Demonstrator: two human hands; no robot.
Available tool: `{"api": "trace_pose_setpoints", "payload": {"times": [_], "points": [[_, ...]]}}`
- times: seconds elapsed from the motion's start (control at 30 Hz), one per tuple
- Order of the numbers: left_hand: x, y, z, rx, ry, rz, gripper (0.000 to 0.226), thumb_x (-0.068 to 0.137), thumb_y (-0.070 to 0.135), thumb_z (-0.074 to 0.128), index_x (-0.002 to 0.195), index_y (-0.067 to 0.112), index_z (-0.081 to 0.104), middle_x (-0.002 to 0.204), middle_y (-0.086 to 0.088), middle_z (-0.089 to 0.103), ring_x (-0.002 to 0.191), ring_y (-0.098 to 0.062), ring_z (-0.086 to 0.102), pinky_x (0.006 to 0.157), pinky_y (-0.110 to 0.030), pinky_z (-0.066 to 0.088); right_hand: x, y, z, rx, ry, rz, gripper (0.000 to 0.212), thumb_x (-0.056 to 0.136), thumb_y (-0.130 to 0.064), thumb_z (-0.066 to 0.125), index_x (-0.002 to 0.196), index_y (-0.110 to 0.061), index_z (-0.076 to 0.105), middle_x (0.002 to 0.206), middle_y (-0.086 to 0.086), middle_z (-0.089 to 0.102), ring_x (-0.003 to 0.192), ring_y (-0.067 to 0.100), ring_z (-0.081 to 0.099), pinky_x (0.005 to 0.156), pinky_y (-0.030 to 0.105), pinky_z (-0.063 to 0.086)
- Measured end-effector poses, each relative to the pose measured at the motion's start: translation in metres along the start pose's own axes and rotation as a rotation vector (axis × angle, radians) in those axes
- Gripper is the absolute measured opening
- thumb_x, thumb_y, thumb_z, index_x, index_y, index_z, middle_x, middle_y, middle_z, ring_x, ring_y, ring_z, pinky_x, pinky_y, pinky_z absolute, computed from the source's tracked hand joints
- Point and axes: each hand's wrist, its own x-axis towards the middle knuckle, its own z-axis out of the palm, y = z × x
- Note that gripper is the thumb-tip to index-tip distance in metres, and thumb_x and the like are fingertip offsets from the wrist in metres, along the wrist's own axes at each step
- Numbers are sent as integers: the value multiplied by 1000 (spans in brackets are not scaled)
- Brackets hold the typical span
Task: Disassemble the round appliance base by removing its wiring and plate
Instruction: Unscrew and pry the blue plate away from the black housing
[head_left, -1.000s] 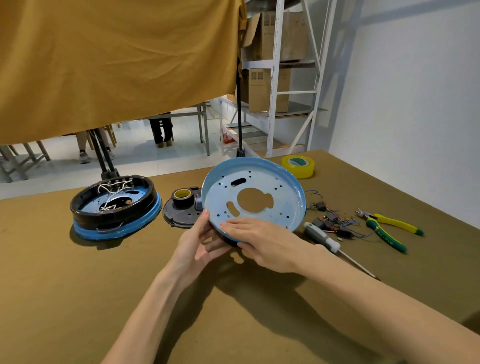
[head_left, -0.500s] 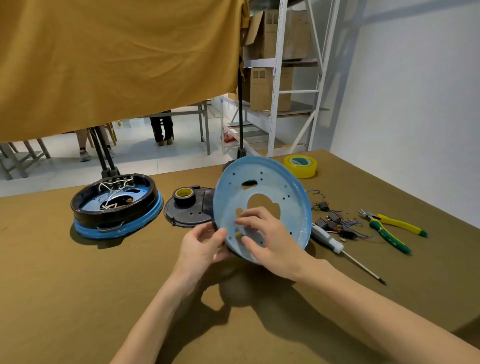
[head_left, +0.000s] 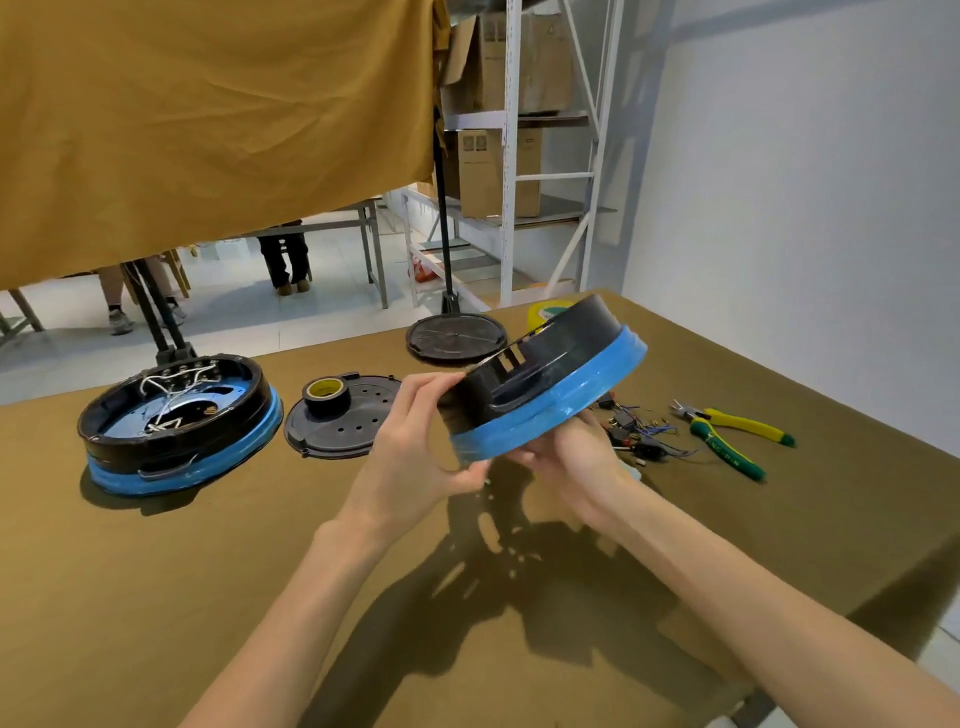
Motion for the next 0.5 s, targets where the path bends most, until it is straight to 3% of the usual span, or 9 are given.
{"api": "trace_pose_setpoints", "payload": {"times": [0.07,0.13,0.3,0.5], "points": [[-2,-4,3,49,-51,20,90,68,22,93,145,10,48,138,3,49,127,7,44,111,-16,41,-2,6,-6,16,-69,86,29,107,-14,48,132,-3,58,129,31,61,114,36,68,98,51,56],[-5,-8,7,81,-78,21,92,68,20,93,147,11,46,140,3,48,127,5,43,111,-8,35,-3,10,-11,80,-184,181,34,107,-21,49,138,-8,56,135,25,61,121,35,65,106,54,50],[-12,-15,14,72,-90,13,88,71,25,92,146,16,46,140,9,46,131,14,39,109,-4,31,0,23,-20,270,-396,329,46,102,-21,56,146,-7,49,143,21,57,132,36,57,116,52,40],[-15,-24,19,-30,-3,-75,85,72,35,90,145,20,50,138,11,51,132,-3,49,109,-14,41,10,34,-13,115,-318,275,38,96,-6,63,134,-3,59,131,17,67,123,32,64,110,52,47]]}}
